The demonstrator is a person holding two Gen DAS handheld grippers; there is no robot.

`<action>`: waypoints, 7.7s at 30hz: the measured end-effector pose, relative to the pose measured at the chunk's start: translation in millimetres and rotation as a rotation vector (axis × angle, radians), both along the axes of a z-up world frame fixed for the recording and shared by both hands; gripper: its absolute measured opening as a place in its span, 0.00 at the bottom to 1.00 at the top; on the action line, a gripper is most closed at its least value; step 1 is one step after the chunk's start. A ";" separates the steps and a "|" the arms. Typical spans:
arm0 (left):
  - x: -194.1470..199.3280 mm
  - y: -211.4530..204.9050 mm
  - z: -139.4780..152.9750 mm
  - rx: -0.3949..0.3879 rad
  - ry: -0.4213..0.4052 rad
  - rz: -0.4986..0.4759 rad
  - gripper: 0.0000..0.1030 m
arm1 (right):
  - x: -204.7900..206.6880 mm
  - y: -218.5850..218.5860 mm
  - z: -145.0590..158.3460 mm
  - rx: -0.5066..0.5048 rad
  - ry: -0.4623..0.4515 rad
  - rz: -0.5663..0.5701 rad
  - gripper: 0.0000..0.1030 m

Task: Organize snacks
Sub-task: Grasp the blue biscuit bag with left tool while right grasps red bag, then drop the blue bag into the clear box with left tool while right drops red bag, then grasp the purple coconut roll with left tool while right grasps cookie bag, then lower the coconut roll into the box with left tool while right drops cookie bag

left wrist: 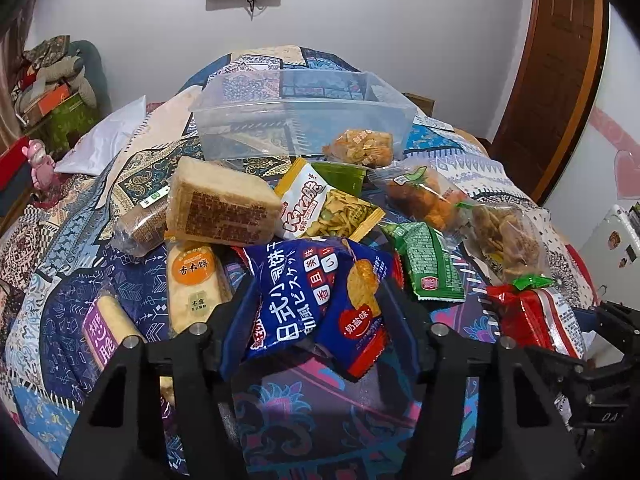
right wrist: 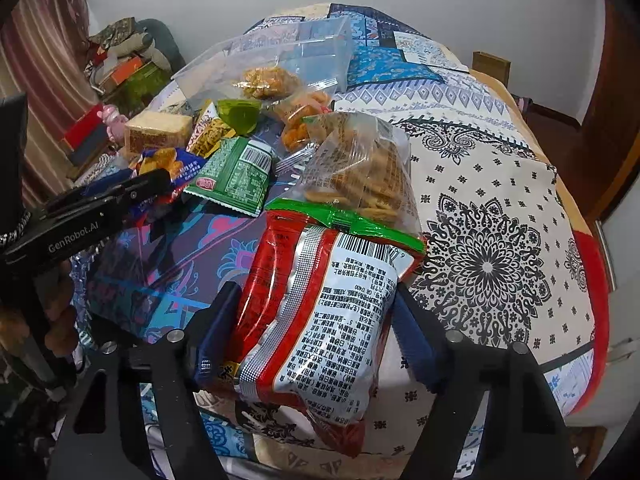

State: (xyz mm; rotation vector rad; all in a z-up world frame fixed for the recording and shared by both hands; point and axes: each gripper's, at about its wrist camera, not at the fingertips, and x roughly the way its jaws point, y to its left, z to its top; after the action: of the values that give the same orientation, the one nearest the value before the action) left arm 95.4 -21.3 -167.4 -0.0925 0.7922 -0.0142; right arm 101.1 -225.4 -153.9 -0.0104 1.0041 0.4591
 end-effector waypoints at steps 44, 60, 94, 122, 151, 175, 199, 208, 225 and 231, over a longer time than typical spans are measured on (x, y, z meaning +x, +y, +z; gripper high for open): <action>56.9 55.2 100.6 -0.080 -0.177 0.034 0.45 | 90.9 64.5 100.5 0.089 -0.322 0.079 0.67; 161.1 86.3 95.5 -0.043 -0.142 0.068 0.45 | 169.3 95.1 97.9 0.082 -0.319 0.055 0.67; 196.6 101.3 79.0 -0.030 -0.063 0.121 0.62 | 220.1 116.6 78.7 0.044 -0.185 0.073 0.72; 5.0 114.8 52.1 0.039 0.034 0.181 0.81 | 75.7 14.0 71.9 -0.025 -0.188 -0.030 0.80; -31.2 116.9 -31.7 -0.091 0.184 0.226 0.45 | 75.7 -8.9 -10.1 0.001 0.009 -0.046 0.74; -11.3 115.9 56.2 -0.048 -0.038 0.185 0.45 | 80.1 -7.2 49.6 0.088 -0.144 -0.039 0.40; 149.8 106.9 94.0 -0.042 -0.094 0.058 0.45 | 175.7 73.9 99.4 0.180 -0.273 0.039 0.40; 206.5 107.8 69.3 -0.021 -0.046 0.059 0.45 | 216.5 108.0 77.9 0.176 -0.221 0.075 0.40; 257.2 125.7 29.6 -0.042 0.094 0.083 0.45 | 251.0 154.6 33.0 0.093 -0.086 0.134 0.43; 248.9 122.0 37.4 -0.021 0.065 0.085 0.51 | 245.0 155.8 35.5 0.057 -0.093 0.141 0.46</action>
State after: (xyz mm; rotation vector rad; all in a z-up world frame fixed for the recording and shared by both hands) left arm 344.3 100.6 -129.9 -0.1466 0.8525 0.0614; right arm 346.1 -69.6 -118.4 -0.0515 0.9018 0.6103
